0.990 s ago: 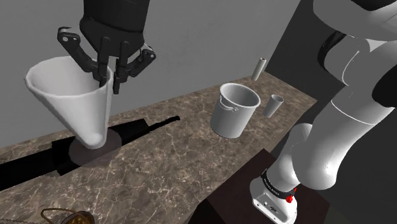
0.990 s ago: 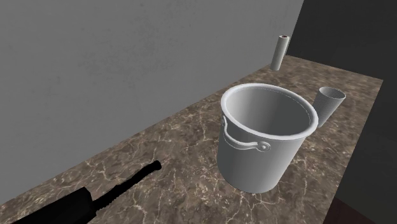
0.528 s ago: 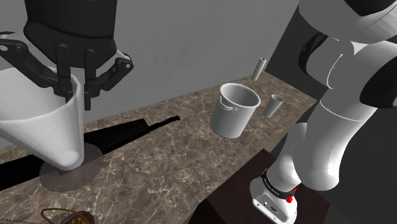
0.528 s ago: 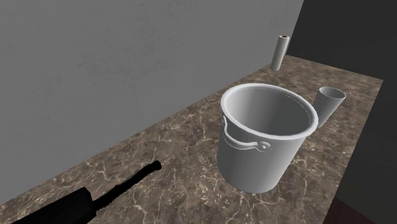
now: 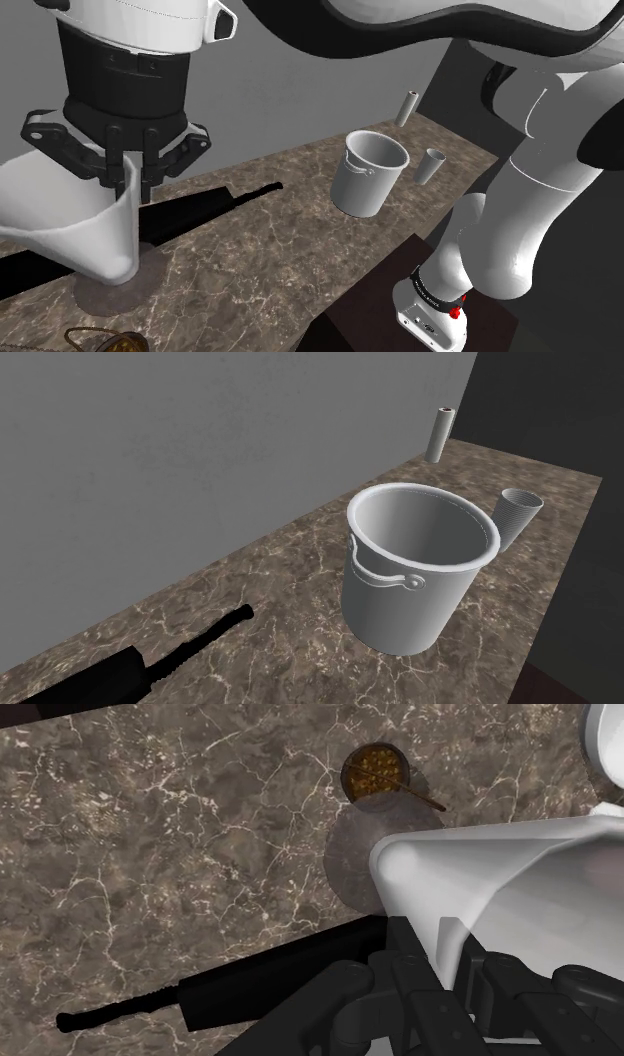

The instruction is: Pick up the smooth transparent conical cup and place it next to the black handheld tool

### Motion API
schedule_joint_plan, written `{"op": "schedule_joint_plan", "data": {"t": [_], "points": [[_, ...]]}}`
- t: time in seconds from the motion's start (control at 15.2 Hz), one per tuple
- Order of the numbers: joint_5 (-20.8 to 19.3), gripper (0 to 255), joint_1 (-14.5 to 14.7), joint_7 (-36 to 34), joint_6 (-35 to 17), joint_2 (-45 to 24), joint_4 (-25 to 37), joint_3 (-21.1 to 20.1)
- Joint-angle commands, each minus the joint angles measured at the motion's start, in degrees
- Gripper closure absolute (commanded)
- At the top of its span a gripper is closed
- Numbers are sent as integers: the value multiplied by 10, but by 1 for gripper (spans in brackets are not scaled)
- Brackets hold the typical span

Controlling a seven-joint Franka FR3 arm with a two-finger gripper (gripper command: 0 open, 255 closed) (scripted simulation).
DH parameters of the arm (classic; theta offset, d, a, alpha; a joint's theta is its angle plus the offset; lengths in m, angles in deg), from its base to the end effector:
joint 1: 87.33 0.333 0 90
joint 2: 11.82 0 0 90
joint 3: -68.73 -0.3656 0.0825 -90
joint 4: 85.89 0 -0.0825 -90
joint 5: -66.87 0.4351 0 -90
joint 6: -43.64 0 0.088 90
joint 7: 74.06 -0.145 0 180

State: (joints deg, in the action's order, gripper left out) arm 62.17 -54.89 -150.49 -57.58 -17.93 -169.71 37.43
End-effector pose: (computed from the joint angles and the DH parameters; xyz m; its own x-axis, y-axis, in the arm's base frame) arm 0.3212 0.5838 0.6555 0.9709 -0.2274 0.0754 -0.2089 -0.9576 -0.1986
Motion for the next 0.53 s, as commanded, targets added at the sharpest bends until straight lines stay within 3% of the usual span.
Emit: {"op": "schedule_joint_plan", "data": {"t": [0.0, 0.46], "points": [[2, 255, -1, 0, -17, 4, -20, 1], [9, 255, -6, 3, -75, 16, -88, 3]]}}
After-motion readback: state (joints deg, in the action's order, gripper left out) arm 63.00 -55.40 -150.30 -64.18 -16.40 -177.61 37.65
